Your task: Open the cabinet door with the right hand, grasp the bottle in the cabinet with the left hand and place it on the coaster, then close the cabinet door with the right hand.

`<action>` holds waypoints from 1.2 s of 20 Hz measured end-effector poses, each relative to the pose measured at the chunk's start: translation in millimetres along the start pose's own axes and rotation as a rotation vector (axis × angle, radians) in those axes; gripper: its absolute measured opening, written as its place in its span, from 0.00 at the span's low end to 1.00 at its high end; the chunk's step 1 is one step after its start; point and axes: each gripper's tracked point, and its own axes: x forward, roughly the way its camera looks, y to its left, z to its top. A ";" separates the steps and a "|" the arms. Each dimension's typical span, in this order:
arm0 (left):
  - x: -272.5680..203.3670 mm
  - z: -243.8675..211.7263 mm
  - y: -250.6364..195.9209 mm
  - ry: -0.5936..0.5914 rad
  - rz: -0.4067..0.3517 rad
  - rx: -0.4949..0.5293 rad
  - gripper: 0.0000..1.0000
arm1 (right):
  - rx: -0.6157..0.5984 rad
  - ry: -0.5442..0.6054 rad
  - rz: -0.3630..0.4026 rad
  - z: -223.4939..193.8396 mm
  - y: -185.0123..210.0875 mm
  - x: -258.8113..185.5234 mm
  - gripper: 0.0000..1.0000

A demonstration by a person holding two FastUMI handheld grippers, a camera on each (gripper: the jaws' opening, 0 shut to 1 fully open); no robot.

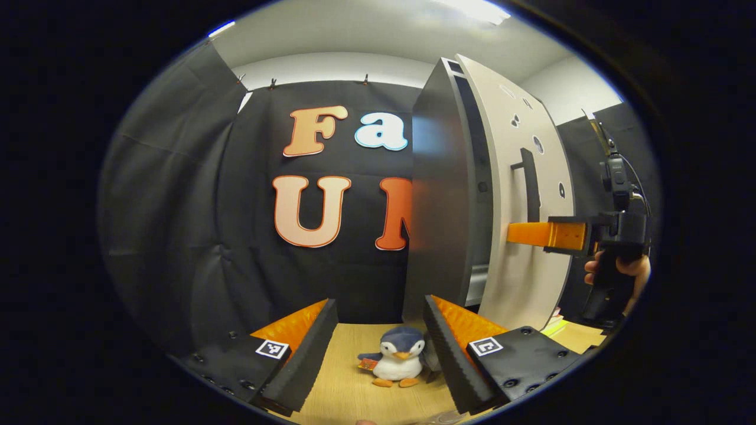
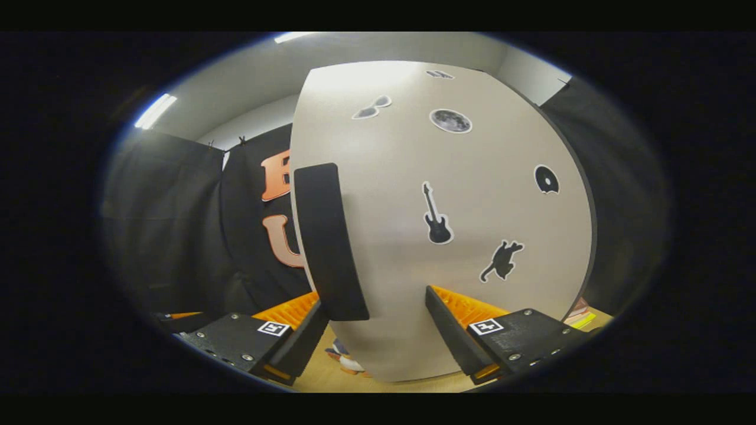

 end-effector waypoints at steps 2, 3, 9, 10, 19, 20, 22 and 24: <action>1.4 3.3 3.0 -0.010 0.008 0.006 0.96 | -0.023 0.008 -0.017 -3.2 0.5 4.3 0.94; 1.2 3.9 3.8 -0.011 0.012 0.003 0.96 | -0.025 0.013 -0.025 -4.5 0.3 4.9 0.94; -2.2 3.7 11.3 -0.004 0.083 -0.035 0.96 | -0.053 0.012 -0.017 -4.7 1.8 4.3 0.95; -4.5 2.5 11.3 -0.001 0.102 -0.029 0.95 | -0.059 0.015 -0.008 -5.4 2.0 4.4 0.95; -41.3 11.3 -5.4 -0.015 0.241 0.028 0.95 | -0.062 0.020 0.098 -8.7 3.7 -14.0 0.95; -46.4 11.3 -8.9 -0.016 0.249 0.030 0.95 | -0.067 0.016 0.109 -8.0 1.5 -25.1 0.95; -51.3 14.1 -16.6 -0.014 0.264 0.032 0.96 | -0.087 0.012 0.131 -6.8 -5.0 -54.0 0.95; -57.7 18.5 -28.1 -0.020 0.270 0.035 0.95 | -0.120 -0.004 0.125 -1.9 -19.7 -87.0 0.95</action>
